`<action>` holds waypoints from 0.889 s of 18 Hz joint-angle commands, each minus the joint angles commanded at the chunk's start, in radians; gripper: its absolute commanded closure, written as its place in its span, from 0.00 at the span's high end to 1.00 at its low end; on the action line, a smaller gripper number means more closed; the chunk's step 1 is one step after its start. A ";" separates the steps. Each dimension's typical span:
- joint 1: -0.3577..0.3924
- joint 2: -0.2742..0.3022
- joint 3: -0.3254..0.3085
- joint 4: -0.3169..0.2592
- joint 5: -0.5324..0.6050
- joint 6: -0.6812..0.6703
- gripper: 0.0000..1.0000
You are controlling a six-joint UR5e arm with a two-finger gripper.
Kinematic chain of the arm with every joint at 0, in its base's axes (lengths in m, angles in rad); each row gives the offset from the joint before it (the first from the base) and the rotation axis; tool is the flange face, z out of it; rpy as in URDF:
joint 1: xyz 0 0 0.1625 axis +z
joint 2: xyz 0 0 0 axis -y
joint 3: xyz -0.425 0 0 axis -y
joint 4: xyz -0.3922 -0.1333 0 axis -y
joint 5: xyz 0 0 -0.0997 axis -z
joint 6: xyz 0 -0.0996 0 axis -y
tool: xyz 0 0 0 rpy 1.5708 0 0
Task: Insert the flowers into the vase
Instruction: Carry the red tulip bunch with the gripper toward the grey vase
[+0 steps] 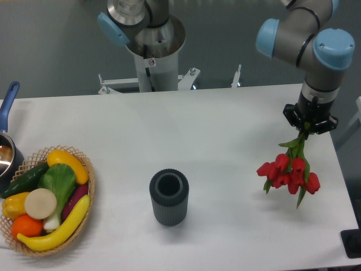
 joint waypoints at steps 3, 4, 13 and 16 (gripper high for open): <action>-0.020 0.000 0.000 0.000 -0.003 -0.017 0.06; -0.026 0.000 0.002 0.000 -0.014 -0.020 0.06; -0.067 0.031 0.061 0.014 -0.250 -0.155 0.05; -0.068 0.043 0.072 0.014 -0.392 -0.187 0.06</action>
